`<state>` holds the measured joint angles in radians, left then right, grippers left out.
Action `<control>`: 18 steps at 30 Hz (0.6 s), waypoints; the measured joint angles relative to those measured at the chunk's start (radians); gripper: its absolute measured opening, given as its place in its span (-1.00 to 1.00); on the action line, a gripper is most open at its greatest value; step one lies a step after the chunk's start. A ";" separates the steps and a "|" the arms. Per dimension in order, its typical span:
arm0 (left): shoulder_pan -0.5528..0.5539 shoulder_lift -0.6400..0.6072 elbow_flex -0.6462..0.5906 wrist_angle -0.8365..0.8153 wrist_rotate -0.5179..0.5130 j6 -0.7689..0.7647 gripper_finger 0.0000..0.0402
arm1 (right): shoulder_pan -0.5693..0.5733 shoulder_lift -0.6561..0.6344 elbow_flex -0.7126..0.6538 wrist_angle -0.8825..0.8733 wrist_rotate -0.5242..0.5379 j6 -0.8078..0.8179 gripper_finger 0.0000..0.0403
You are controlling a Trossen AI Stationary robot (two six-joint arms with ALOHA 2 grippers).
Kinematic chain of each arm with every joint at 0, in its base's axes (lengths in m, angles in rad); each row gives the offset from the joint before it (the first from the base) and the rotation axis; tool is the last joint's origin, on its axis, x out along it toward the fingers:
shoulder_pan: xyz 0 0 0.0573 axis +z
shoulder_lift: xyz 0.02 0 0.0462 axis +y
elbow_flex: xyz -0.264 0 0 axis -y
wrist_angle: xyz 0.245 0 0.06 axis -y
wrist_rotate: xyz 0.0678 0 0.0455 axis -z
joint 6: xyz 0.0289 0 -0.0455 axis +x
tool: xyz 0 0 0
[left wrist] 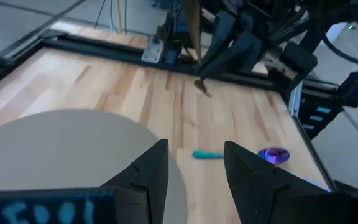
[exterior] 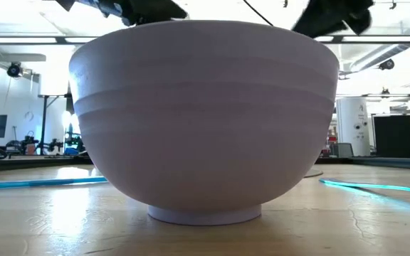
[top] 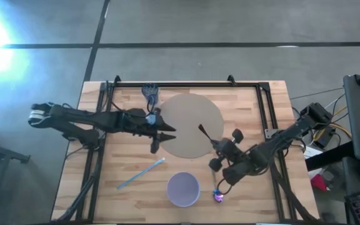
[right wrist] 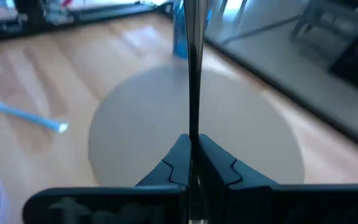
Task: Pick & Place Utensil
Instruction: Put the black fork into the purple bowl
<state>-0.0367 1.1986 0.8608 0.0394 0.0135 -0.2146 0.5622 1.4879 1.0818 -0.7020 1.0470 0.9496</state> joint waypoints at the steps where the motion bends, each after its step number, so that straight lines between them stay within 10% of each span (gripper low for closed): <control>1: -0.004 0.008 0.000 0.014 0.000 0.000 -0.27 | -0.006 0.002 0.003 0.021 0.021 -0.027 -0.95; 18: -0.058 0.144 0.000 0.326 0.000 0.060 -0.27 | -0.032 0.063 -0.006 0.451 0.214 -0.434 -0.95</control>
<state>-0.0948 1.3430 0.8608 0.3653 0.0135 -0.1547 0.5306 1.5513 1.0756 -0.2506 1.2607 0.5160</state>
